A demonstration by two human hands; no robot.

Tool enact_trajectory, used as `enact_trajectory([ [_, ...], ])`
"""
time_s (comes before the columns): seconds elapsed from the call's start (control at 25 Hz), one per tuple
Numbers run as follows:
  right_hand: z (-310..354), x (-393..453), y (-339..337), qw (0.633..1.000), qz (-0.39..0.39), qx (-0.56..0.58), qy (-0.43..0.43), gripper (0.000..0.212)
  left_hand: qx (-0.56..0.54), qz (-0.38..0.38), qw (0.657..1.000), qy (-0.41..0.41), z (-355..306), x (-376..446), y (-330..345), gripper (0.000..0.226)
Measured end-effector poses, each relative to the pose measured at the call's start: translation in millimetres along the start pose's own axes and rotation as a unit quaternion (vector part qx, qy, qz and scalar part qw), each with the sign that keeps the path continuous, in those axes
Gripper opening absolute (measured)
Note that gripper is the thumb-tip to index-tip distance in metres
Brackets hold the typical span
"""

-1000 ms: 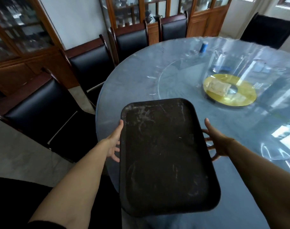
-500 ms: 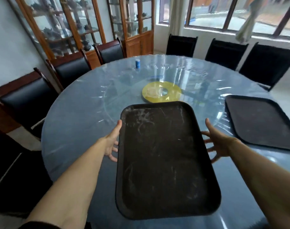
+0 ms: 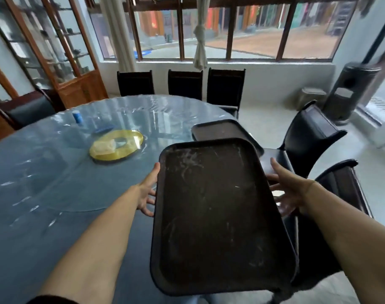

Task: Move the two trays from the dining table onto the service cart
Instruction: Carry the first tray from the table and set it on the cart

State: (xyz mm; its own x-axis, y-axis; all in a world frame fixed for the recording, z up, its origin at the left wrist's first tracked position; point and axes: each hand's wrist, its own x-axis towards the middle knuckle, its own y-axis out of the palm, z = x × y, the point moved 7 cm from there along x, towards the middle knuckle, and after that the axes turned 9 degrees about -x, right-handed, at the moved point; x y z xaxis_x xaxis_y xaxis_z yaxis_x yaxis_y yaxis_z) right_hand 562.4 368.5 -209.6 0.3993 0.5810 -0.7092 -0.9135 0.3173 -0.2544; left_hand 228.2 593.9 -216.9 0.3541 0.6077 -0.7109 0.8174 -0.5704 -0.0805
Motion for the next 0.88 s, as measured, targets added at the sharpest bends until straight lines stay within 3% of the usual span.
enact_trajectory([
  [0.44,-158,-104,-168,0.974,-0.146,0.171,0.036,0.084,0.120,0.136,0.982,0.049,-55,-4,246,0.085],
  [0.64,-226,-161,-216,0.946,-0.209,0.239,0.064,0.083,0.185,0.214,0.957,0.058,-69,-9,364,0.077],
  [0.88,-300,-217,-269,0.903,-0.293,0.299,0.094,0.092,0.251,0.291,0.920,0.080,-73,-6,513,0.087],
])
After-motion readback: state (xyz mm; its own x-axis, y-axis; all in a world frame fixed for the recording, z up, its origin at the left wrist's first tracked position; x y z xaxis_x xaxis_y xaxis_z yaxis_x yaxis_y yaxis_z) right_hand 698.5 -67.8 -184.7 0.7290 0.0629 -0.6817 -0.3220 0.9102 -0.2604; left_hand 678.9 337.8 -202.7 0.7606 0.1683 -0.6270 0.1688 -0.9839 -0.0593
